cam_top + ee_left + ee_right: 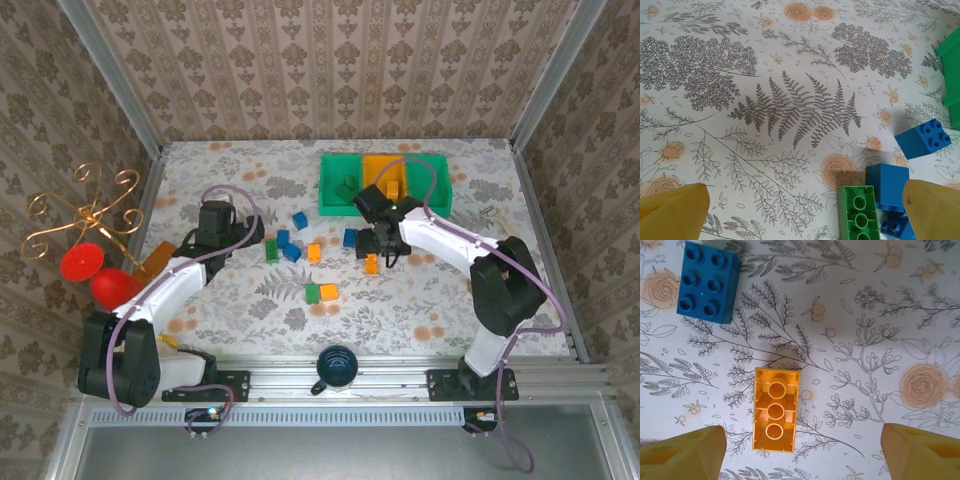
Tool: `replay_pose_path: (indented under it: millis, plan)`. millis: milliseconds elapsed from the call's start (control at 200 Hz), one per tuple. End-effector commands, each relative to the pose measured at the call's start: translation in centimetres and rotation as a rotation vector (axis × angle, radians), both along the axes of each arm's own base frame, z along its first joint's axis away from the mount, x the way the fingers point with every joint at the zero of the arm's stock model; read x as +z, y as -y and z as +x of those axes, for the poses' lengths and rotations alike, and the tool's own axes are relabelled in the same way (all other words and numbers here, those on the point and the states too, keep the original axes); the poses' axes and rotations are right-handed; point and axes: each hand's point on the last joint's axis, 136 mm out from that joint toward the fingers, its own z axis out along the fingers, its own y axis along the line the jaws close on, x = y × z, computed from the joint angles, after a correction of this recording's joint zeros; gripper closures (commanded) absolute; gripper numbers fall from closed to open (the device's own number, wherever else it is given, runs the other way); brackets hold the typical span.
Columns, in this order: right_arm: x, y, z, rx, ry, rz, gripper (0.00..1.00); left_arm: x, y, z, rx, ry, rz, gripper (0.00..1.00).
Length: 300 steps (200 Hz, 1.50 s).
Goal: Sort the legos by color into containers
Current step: Pick up the lego from the center of the table.
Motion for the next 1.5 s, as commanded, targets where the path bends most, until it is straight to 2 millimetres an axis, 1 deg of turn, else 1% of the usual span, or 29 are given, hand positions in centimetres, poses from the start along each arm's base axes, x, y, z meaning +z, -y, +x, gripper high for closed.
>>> replay_pose_path:
  millis: [0, 105, 215, 410, 600, 800, 960, 1075, 1150, 1340, 1430, 1495]
  plan:
    - [-1.9, -0.7, -0.9, -0.004, -0.088, 0.024, 0.20, 0.2, 0.0, 0.1, 0.007, 0.002, -0.024, 0.00]
    - [-2.8, -1.2, -1.0, 0.000, -0.115, 0.039, 0.21, 0.2, 0.0, 0.0, 0.009, 0.002, -0.024, 0.00]
    - [-3.8, -1.2, -1.2, 0.001, -0.138, 0.032, 0.23, 0.1, 0.1, 0.1, 0.008, 0.000, -0.026, 0.00]
    - [-5.0, -1.8, -1.1, 0.005, -0.158, 0.045, 0.26, -0.1, 0.2, 0.2, 0.005, -0.005, -0.031, 0.00]
    - [-6.4, -1.7, -1.1, 0.004, -0.184, 0.028, 0.30, -0.3, 0.2, 0.1, 0.006, -0.008, -0.032, 0.00]
    - [-7.3, -1.6, -1.4, -0.004, -0.203, 0.018, 0.35, -0.3, 0.1, 0.0, 0.010, -0.003, -0.036, 0.00]
    - [-7.1, -1.5, -1.4, -0.006, -0.199, 0.018, 0.47, -0.3, 0.1, 0.1, 0.009, 0.001, -0.036, 0.00]
    - [-6.8, -1.6, -1.3, -0.006, -0.194, 0.021, 0.59, -0.2, 0.1, 0.2, 0.010, 0.003, -0.037, 0.00]
    - [-6.5, -1.7, -1.1, -0.006, -0.189, 0.025, 0.64, -0.3, 0.0, 0.1, 0.011, 0.004, -0.035, 0.00]
    - [-5.3, -1.6, -0.5, -0.009, -0.159, 0.013, 0.71, -0.4, -0.4, 0.0, 0.019, 0.005, -0.034, 0.00]
    - [-4.2, -1.3, 0.1, -0.010, -0.129, -0.006, 0.72, -0.3, -0.6, 0.0, 0.023, 0.012, -0.036, 0.00]
    - [-3.0, -1.0, 0.8, -0.005, -0.093, -0.023, 0.72, -0.4, -0.7, 0.1, 0.025, 0.013, -0.038, 0.00]
